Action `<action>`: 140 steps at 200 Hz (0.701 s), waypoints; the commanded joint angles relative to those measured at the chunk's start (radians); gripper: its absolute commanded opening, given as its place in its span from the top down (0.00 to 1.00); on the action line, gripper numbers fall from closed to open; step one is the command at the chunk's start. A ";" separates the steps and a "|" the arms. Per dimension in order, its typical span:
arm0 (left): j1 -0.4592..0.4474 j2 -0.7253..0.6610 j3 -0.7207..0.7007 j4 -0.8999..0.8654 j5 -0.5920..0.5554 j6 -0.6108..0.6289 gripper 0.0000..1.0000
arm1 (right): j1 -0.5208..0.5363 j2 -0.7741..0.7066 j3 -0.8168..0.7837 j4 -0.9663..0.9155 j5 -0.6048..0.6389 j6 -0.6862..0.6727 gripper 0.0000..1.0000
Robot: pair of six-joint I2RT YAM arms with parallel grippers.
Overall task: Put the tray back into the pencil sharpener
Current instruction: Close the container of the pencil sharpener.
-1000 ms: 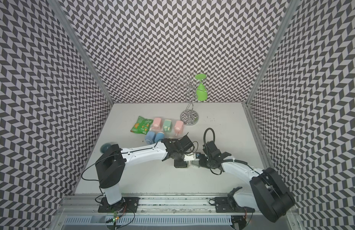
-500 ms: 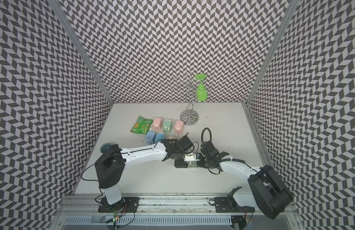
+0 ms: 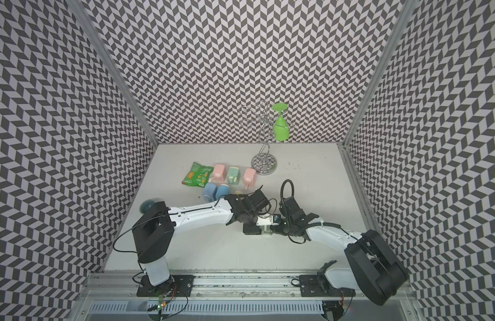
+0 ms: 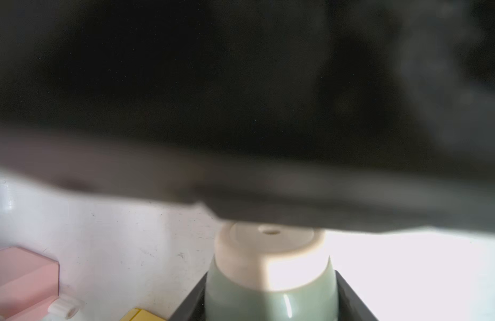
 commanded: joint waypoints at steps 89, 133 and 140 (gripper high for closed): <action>0.002 0.005 -0.015 0.005 -0.026 0.000 0.39 | -0.097 -0.179 -0.034 0.009 -0.023 0.020 0.63; 0.005 0.008 -0.024 0.007 -0.026 -0.003 0.41 | -0.163 -0.171 -0.075 -0.044 -0.005 0.013 0.70; 0.004 0.012 -0.022 0.005 -0.027 -0.003 0.41 | -0.164 -0.161 -0.079 -0.025 -0.023 0.016 0.71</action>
